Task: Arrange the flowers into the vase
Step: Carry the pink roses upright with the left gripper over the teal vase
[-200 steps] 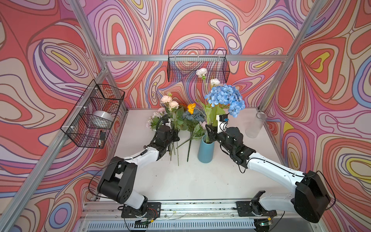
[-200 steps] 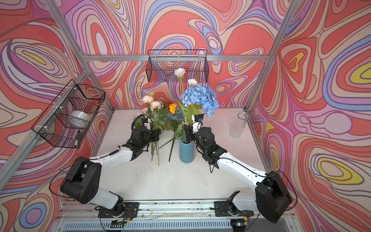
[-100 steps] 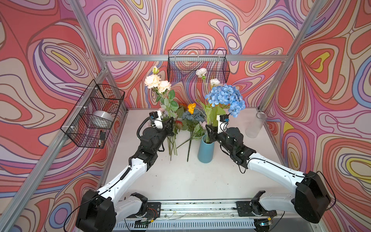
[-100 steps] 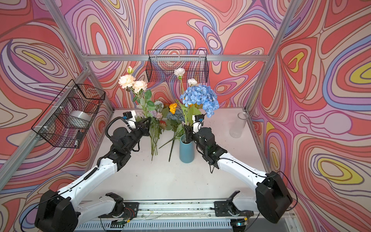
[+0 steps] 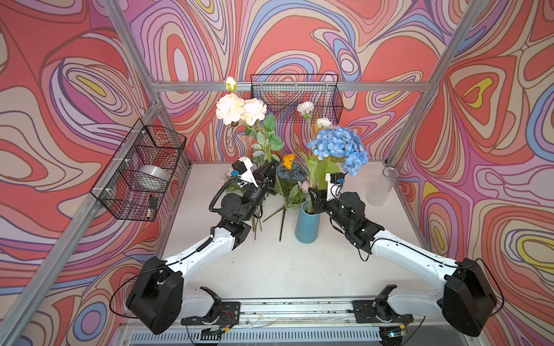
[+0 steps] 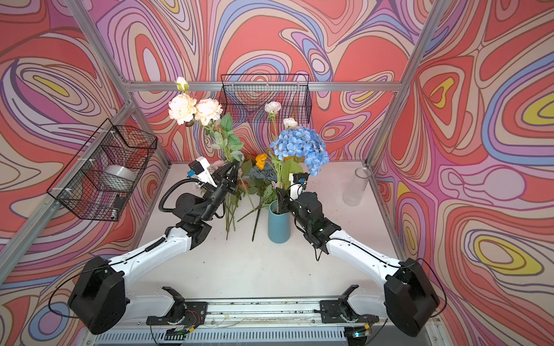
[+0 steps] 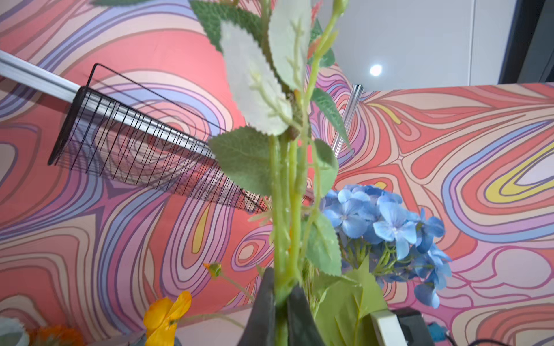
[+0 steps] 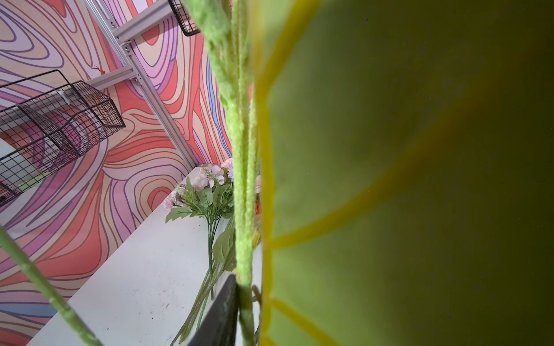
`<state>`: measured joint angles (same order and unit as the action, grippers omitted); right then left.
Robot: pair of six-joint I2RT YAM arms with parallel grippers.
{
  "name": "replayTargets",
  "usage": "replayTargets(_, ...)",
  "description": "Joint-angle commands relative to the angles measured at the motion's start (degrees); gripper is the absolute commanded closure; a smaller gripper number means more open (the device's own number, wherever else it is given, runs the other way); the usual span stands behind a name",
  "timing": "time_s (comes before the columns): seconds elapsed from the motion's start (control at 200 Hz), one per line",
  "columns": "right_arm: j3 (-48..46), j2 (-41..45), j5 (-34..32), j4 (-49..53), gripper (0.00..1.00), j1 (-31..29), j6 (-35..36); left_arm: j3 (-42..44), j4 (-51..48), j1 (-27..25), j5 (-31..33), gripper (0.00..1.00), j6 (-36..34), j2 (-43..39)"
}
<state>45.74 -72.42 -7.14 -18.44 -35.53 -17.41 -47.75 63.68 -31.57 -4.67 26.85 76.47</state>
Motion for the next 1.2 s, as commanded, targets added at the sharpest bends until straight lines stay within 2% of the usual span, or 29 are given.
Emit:
replayTargets(0.0, -0.9, 1.1, -1.0, 0.2, 0.67, 0.3, -0.5, -3.9, 10.9, -0.2, 1.3, 1.0, 2.4, 2.3)
replayTargets(0.13, -0.9, 1.0, -0.8, -0.1, 0.67, 0.3, -0.6, -6.9, 14.2, -0.2, 0.6, 1.0, 4.7, 6.5)
replayTargets(0.325, -0.8, 1.0, -0.9, -0.5, 0.67, 0.2, -0.5, -9.8, 14.2, -1.1, -1.1, 1.0, 4.1, 11.2)
replayTargets(0.701, -1.4, 1.1, -0.3, -1.5, 0.67, 0.3, -0.2, -7.8, 14.3, -6.0, -7.2, 1.0, -6.5, 15.8)
replayTargets(1.197, -1.8, 1.1, 0.0, -1.6, 0.67, 0.2, -0.4, 3.2, 14.4, -9.1, -1.1, 1.0, -6.4, 13.7)
